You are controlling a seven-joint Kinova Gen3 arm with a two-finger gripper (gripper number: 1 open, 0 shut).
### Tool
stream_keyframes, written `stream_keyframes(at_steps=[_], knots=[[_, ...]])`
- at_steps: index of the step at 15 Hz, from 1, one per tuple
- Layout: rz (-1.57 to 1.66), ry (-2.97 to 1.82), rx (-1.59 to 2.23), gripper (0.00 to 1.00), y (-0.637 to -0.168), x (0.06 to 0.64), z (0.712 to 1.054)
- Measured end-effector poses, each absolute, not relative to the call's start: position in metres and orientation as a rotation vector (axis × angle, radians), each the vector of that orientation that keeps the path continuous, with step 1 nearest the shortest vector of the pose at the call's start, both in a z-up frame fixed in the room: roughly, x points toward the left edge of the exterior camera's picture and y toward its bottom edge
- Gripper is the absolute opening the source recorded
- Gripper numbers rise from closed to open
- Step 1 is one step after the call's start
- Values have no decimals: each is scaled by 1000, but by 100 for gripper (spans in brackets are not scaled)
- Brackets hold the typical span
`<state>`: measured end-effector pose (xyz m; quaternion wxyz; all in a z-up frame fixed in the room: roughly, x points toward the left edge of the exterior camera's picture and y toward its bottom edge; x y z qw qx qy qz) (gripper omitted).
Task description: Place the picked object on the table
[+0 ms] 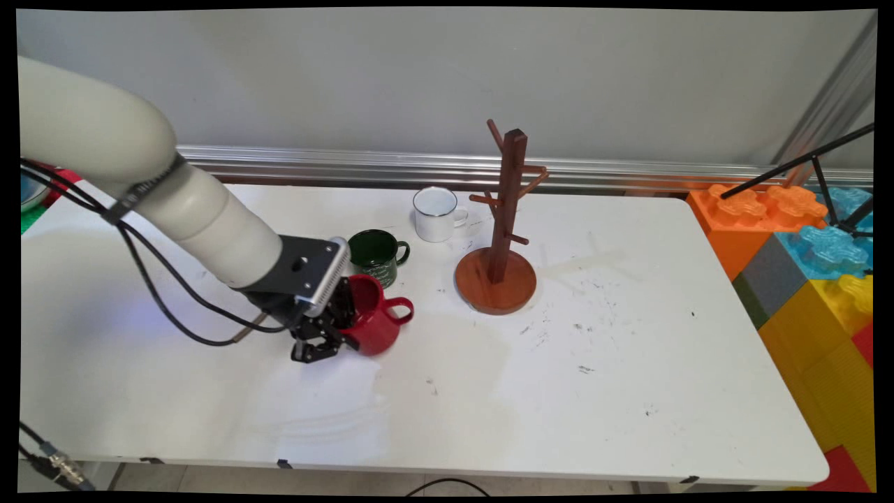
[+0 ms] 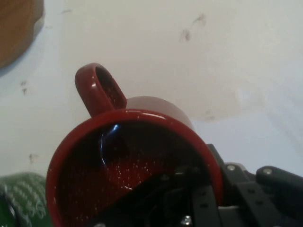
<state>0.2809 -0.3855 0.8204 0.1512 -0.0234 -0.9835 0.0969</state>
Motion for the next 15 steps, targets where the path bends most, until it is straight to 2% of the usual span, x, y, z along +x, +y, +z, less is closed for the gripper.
stream_keyframes(at_steps=[10, 11, 15], knots=[[270, -2827, -100, 0, -395, 262, 792], [271, -2826, -104, 100, -396, 261, 790], [266, -2810, -111, 100, -397, 258, 787]])
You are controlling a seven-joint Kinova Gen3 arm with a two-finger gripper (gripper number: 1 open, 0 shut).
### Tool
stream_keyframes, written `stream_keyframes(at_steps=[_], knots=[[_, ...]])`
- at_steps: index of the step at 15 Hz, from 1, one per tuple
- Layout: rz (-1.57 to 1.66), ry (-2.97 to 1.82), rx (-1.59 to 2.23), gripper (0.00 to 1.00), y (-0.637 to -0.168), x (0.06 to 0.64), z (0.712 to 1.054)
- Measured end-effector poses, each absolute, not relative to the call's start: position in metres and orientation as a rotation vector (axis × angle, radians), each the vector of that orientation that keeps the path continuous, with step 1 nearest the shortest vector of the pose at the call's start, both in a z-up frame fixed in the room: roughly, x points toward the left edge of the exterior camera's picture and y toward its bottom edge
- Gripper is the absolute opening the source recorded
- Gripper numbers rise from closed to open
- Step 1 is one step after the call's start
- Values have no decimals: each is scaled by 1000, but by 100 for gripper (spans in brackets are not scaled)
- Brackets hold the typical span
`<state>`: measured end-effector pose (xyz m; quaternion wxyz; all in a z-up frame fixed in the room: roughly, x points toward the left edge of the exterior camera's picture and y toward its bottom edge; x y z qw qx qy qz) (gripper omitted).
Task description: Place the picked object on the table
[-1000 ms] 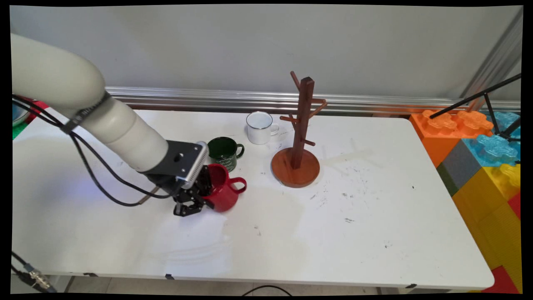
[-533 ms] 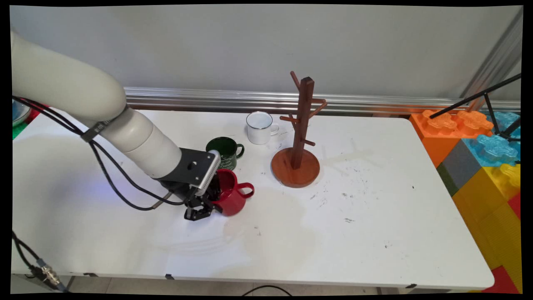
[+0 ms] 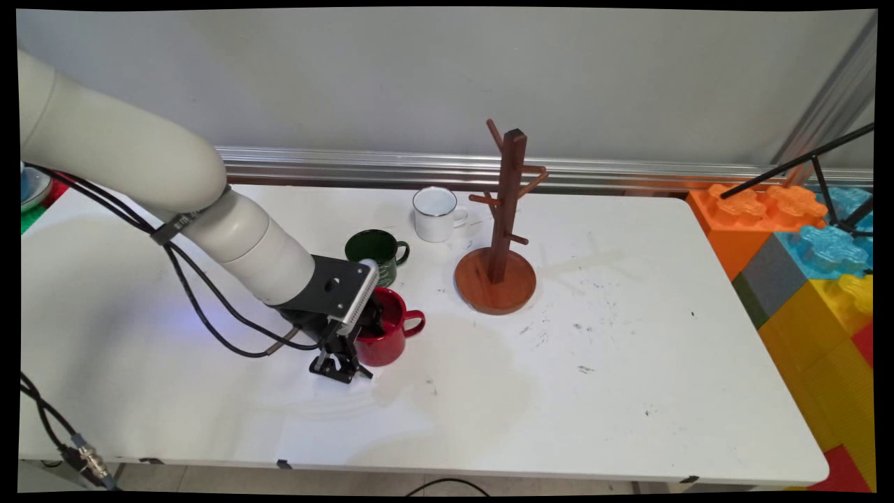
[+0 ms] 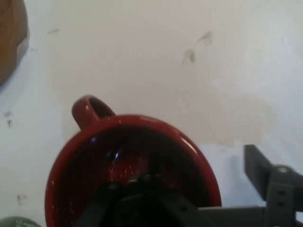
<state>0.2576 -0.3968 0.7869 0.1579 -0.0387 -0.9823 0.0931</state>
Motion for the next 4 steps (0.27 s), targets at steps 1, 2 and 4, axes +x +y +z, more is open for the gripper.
stream_keyframes(at_steps=[1, 2, 4], knots=[[263, -2803, -114, 100, -397, 257, 788], [261, -2795, -114, 100, -396, 257, 789], [261, -2774, -125, 100, -394, 259, 797]])
